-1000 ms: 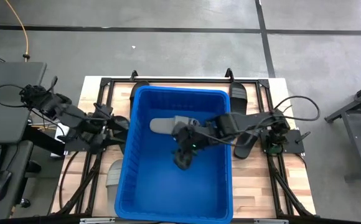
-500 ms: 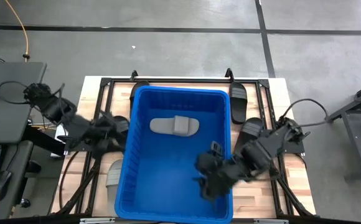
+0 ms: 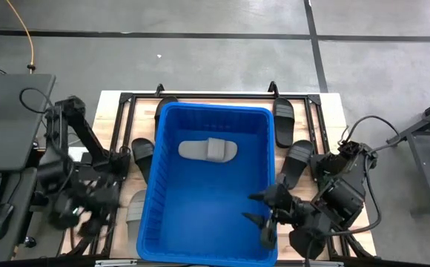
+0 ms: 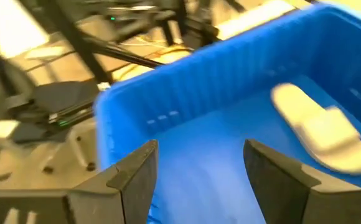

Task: Pick and place slides into bin
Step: Stack the gray slider on top of the gray slider in the blue bin

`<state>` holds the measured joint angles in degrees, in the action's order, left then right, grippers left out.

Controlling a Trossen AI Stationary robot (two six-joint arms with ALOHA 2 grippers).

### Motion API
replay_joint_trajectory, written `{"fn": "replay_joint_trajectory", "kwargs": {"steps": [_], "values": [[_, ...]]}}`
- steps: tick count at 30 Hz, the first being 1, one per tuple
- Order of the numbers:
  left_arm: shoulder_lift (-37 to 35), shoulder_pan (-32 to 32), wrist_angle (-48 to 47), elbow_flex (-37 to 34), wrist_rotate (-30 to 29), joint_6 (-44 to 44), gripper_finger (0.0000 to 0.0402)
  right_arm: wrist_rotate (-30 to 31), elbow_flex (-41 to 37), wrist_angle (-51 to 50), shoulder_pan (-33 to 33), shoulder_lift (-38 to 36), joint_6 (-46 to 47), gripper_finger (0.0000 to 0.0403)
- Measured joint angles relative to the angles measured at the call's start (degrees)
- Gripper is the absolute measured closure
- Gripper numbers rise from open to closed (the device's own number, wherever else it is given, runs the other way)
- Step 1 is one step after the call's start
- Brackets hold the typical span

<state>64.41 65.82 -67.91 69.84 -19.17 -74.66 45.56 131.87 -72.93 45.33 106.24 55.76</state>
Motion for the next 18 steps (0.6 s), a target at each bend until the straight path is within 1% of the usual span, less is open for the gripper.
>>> {"fn": "replay_joint_trajectory", "kwargs": {"steps": [3, 7, 10, 14, 18], "values": [[3.40, 5.29, -0.41, 0.00, -1.66, -3.69, 0.0119, 1.91, -0.02, -3.95, -0.03, 0.33, 5.41, 0.0178], [8.89, 8.31, -3.10, -0.01, -1.22, -5.32, 0.0119, 4.38, -0.02, -6.36, -0.03, 0.35, 9.11, 0.0178], [12.50, 8.20, -5.01, -0.04, -0.58, -6.90, 0.0119, 4.92, -0.02, -6.68, -0.03, 0.37, 10.76, 0.0178], [16.26, 5.34, -7.38, -0.10, -1.51, -6.64, 0.0119, 4.97, -0.02, -7.05, -0.05, 0.55, 11.83, 0.0178], [19.15, 4.90, -6.44, -0.22, -5.53, -6.27, 0.0119, 3.91, -0.02, -7.89, -0.05, 0.74, 13.02, 0.0178]]}}
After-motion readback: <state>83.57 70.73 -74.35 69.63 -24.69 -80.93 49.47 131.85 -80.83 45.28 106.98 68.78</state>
